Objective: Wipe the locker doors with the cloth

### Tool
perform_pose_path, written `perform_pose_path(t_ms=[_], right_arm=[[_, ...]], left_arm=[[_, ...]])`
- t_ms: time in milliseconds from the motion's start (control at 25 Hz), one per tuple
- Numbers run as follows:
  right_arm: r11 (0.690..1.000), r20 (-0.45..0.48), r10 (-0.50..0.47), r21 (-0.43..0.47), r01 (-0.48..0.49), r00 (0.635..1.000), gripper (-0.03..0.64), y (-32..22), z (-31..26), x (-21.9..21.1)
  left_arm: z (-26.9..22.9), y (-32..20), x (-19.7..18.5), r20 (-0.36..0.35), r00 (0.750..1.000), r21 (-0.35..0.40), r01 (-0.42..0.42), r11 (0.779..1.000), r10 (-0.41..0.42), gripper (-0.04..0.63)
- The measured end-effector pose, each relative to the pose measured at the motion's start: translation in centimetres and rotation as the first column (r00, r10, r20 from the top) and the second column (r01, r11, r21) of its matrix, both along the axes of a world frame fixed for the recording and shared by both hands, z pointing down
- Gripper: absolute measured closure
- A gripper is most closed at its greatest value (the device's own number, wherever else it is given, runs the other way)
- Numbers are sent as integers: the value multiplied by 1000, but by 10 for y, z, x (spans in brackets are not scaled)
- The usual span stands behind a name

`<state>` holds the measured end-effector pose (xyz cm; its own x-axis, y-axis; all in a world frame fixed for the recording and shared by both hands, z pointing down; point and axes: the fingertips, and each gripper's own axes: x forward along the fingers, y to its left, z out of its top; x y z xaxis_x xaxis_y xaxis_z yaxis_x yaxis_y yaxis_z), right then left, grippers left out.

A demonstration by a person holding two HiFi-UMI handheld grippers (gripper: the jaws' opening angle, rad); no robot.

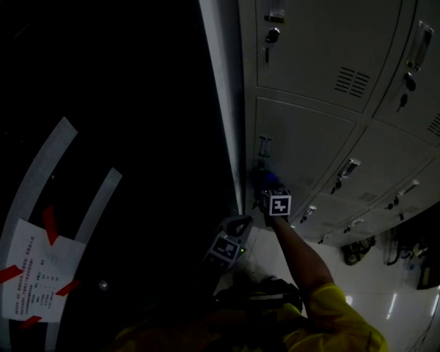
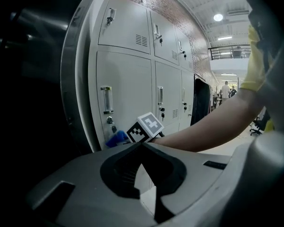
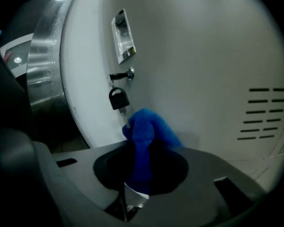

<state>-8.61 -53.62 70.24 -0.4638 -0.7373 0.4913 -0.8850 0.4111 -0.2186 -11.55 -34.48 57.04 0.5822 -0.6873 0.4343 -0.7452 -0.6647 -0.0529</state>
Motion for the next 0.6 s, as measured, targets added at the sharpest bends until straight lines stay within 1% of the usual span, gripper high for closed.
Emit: perform_pose_path(t_ms=[40,80,120,160,200,240,320,400,440,480,520,600], right_arm=[[1000,-1,9,0,-9,1000,551,7,-1,5],[1000,-7,15,20,-15,1000,551,18,-10,11],[998,-12,19,65,-18,1000,551,31,-33,15],[991,-6,24,132,-23,1000,551,42,-70,18],[977,14,29,212,-31,999,551,49,-116,20],[953,40,27,300,-38,999,551,52,-164,22],[886,65,5,462,-35,998,551,53,-260,23],[822,64,8,567,-43,998,551,47,-336,31],[801,63,26,596,-58,998,551,40,-363,37],[788,61,49,611,-76,997,551,31,-380,44],[780,57,70,619,-91,996,551,23,-390,50],[776,54,93,622,-106,994,551,12,-391,56]], left_arm=[[-3,0,0,-5,1000,5,6,1000,-6,592],[-6,0,-1,-11,1000,9,12,1000,-12,592],[-8,1,-2,-18,1000,11,17,1000,-17,592],[-8,1,-3,-22,1000,12,20,1000,-20,592],[-9,0,-5,-23,1000,15,22,1000,-21,592],[-10,-3,-6,-23,999,18,23,1000,-23,592],[-13,-6,-4,-30,999,28,22,999,-21,592],[-17,-7,0,-33,999,38,11,999,-10,592],[-20,-8,3,-28,1000,45,5,999,-3,592],[-23,-11,5,-18,1000,52,-1,999,2,592],[-27,-16,8,-6,1000,59,-5,998,6,592],[-35,-30,13,9,1000,81,-10,997,9,592]])
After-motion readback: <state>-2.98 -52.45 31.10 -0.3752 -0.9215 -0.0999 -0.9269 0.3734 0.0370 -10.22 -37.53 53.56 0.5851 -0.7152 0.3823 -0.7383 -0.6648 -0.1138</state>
